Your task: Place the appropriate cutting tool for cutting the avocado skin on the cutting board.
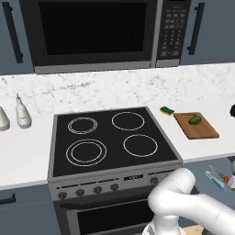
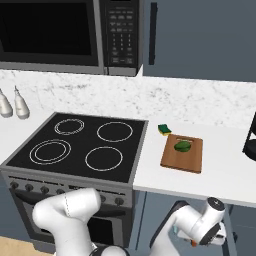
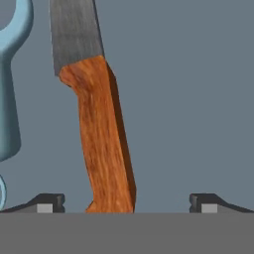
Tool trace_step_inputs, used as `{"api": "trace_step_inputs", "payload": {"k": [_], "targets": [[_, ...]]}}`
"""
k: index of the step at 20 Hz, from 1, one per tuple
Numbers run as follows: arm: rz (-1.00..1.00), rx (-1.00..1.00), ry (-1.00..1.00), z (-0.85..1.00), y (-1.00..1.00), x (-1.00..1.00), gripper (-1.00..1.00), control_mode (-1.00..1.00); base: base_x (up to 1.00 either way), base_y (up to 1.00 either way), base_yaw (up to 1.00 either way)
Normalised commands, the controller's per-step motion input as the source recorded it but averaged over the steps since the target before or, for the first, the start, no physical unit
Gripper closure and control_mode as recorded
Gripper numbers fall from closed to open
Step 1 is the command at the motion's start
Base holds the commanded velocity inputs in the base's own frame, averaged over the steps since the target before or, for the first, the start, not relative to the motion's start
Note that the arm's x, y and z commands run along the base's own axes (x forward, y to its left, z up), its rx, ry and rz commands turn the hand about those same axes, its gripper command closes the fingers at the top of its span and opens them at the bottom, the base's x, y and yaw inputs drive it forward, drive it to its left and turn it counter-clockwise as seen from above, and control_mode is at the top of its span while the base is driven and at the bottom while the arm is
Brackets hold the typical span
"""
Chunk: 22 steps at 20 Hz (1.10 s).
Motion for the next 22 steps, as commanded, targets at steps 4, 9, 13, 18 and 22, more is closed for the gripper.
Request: {"api": "trace_step_inputs", "payload": {"k": [4, 9, 13, 18, 22], "targets": [[0.00, 0.00, -0.02, 0.00, 0.07, 0.10, -1.00, -1.00, 0.00, 0.00, 0.00], [0.00, 0.00, -0.03, -0.11, 0.11, 0.00, -1.00, -1.00, 0.00, 0.00, 0.00], [0.00, 0.00, -0.03, -0.12, 0.00, 0.00, -1.00, -1.00, 0.00, 0.00, 0.00], [0.00, 0.00, -0.03, -0.02, 0.00, -0.01, 1.00, -1.00, 0.00, 0.00, 0.00], [0.00, 0.00, -0.02, -0.10, 0.00, -0.13, 1.00, -1.00, 0.00, 0.00, 0.00]]}}
